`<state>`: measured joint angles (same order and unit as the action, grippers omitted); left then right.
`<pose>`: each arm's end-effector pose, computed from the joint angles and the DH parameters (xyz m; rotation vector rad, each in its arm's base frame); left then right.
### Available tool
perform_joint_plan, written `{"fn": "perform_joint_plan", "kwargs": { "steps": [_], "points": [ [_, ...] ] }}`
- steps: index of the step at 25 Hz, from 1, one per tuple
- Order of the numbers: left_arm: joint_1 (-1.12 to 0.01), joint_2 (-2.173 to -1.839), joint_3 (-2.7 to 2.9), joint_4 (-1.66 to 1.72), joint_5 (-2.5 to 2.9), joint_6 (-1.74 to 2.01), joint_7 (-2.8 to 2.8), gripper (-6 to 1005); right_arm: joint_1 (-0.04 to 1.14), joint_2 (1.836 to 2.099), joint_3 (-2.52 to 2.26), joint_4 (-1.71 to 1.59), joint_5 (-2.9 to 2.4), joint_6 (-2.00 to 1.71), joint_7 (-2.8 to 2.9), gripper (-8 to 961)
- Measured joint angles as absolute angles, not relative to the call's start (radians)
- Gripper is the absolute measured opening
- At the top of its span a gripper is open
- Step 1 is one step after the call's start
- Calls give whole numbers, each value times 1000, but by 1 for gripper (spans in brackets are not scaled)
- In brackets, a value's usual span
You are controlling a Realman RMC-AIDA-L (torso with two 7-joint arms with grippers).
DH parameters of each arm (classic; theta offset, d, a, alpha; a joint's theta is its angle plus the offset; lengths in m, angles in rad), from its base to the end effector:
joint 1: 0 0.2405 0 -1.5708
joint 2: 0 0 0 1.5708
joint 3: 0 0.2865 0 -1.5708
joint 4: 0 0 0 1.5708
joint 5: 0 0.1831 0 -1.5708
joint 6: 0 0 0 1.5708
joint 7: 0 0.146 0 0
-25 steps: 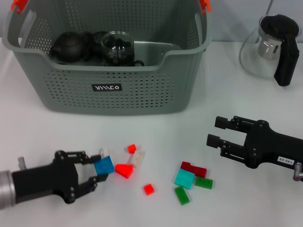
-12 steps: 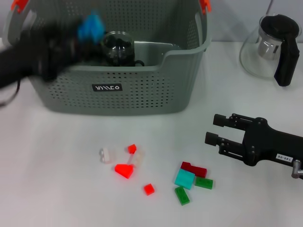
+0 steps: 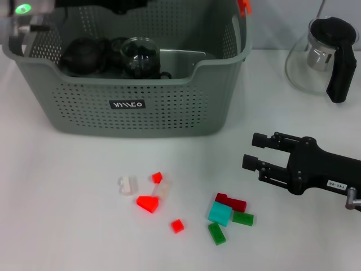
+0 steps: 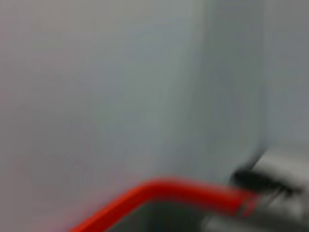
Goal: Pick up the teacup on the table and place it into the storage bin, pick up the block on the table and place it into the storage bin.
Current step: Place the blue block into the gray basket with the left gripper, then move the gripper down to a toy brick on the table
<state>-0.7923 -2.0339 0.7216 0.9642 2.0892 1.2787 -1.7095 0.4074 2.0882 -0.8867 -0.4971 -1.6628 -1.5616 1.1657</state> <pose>-0.1721 0.4412 0.0557 -2.4732 -0.3873 -0.4966 0.2740 0.2826 -0.0406 -2.6373 0.5942 0.9749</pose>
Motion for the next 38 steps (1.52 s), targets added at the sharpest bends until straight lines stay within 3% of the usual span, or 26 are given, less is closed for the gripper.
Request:
{"fn": "perform_joint_plan", "kwargs": {
  "steps": [5, 9, 13, 24, 33, 38],
  "points": [
    [-830, -2070, 922, 1016, 2379, 1058, -1858, 439, 409, 2089, -887, -498, -1663, -1557, 1164, 626],
    [-849, -2124, 1025, 965, 2586, 878, -1910, 443, 409, 2089, -885, -496, -1663, -1554, 1162, 626],
    [-875, -2155, 1056, 903, 2755, 797, -1963, 448, 410, 2089, -883, -498, -1663, -1553, 1164, 626],
    [-841, -2168, 1056, 992, 2736, 828, -2006, 489, 411, 2087, -882, -496, -1663, -1553, 1163, 625],
    [-637, -2164, 970, 1236, 2298, 965, -1927, 611, 414, 2086, -882, -498, -1663, -1553, 1162, 625],
    [-564, -2141, 655, 1092, 1814, 1378, -1655, 606, 420, 2086, -882, -496, -1663, -1552, 1163, 625]
  ]
}}
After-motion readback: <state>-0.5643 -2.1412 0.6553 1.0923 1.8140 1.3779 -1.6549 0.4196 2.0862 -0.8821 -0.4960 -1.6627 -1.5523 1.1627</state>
